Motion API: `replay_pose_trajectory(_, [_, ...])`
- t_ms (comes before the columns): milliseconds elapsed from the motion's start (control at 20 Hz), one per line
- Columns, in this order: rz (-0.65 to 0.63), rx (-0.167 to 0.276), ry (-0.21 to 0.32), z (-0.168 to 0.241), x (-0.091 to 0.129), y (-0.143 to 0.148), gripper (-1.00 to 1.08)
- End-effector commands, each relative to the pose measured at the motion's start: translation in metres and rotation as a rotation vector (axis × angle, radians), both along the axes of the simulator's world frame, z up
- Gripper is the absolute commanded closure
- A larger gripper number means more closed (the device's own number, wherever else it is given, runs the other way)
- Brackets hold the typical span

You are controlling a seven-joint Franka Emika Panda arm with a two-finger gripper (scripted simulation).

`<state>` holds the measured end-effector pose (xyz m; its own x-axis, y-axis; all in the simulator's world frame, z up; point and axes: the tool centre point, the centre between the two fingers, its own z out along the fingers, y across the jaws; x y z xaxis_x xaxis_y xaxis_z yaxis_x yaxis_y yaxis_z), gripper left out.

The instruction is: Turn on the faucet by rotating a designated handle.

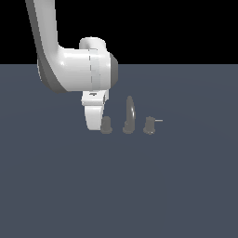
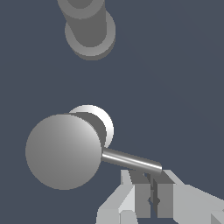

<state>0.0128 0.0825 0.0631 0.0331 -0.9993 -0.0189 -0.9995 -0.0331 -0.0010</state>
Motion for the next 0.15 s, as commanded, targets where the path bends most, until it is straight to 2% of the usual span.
replay_pose_trajectory(0, [-0.053, -0.017, 0.000, 0.0005, 0.0058, -0.0490, 1.08])
replay_pose_trajectory(100, [-0.057, -0.019, 0.001, 0.0006, 0.0066, -0.0571, 1.08])
